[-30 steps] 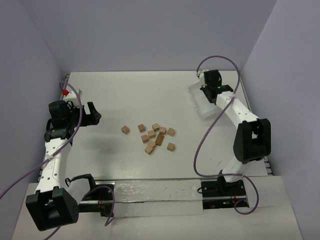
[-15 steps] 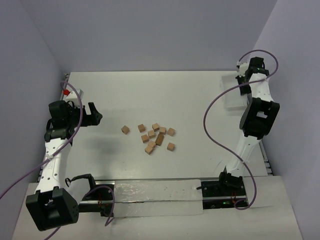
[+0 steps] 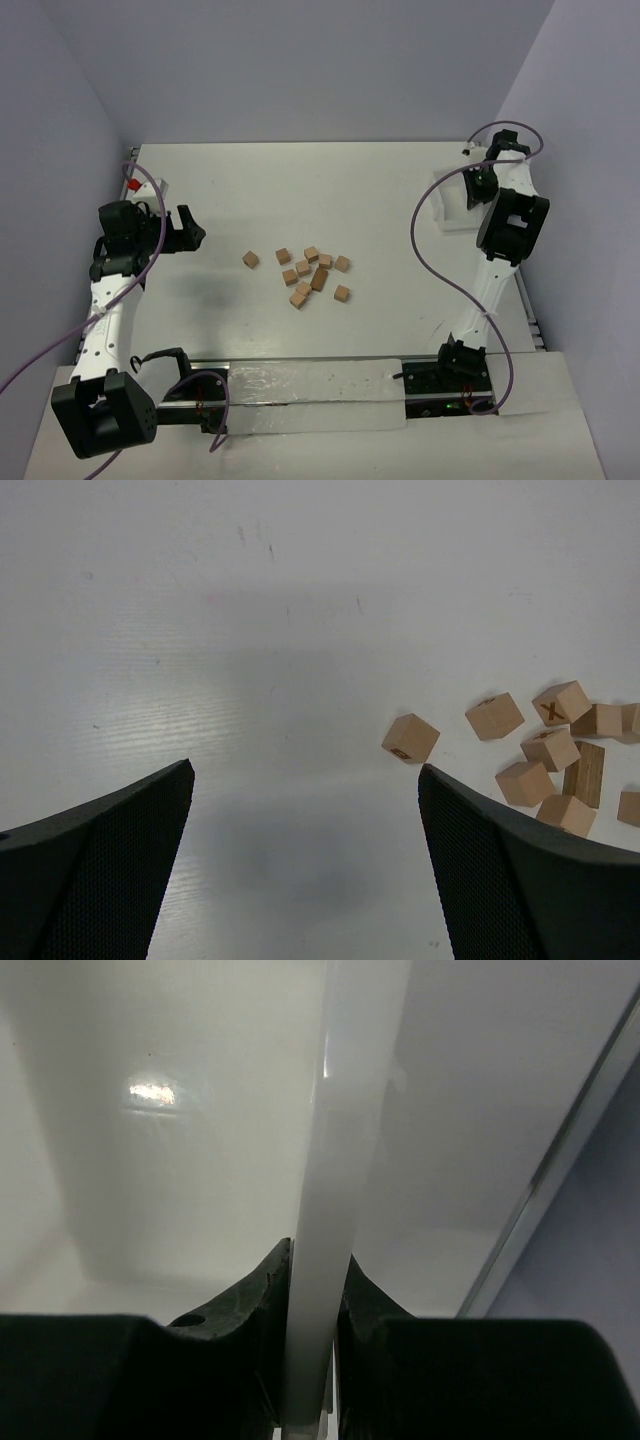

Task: Build the wood block tower

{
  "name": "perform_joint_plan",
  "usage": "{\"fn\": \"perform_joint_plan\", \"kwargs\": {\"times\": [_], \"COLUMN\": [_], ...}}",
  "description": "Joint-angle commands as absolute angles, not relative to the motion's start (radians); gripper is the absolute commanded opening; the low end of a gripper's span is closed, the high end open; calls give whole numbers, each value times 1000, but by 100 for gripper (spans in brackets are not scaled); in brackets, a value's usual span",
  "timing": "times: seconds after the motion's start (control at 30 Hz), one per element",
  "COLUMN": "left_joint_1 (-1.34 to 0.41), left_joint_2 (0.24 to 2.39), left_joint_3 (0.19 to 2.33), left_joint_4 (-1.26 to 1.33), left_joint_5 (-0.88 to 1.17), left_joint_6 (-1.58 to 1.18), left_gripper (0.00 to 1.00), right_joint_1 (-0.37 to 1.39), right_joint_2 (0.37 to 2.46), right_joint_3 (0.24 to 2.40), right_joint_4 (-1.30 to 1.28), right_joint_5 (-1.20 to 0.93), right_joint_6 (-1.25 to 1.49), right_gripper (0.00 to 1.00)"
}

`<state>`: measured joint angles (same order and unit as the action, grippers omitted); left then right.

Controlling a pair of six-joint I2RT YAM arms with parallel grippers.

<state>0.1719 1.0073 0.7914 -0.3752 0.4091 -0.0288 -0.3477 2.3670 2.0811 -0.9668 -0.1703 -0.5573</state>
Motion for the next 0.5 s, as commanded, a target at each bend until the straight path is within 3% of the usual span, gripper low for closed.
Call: {"fn": "perform_joint_plan", "kwargs": {"times": [0.0,0.1,0.17,0.2,0.27,0.3,0.37,0.47], "left_joint_1": [177,178,177,176,176,176,178,176], "left_joint_2": [1004,1006,1006,1006,1006,1008,1008,1005], "left_joint_3": [794,796,793,793,795,795,795,796], "left_joint_4": [-363,-365,-364,-365,-364,-364,-365,-365], "left_joint_5": [435,435,433,433,433,435,436,436], "left_joint_6": [-18,-17,-18,-18,-18,-18,-18,-18], "left_gripper": [99,99,99,99,99,99,99,99], "right_joint_1": [-351,-351,-353,-352,-351,-351,-351,-349], "right_joint_2": [2370,2369,2359,2356,2345,2338,2316,2274], "right_joint_3": [2120,2113,2101,2098,2096,2097,2104,2130], "right_joint_4": [-991,-988,-979,-977,-976,-977,-986,-1004], "right_joint_5": [-195,-195,-195,-194,-190,-189,-192,-192], "right_joint_6": [-527,-516,-513,-511,-511,-509,-505,-491], "right_gripper": [10,28,60,62,85,86,99,100]}}
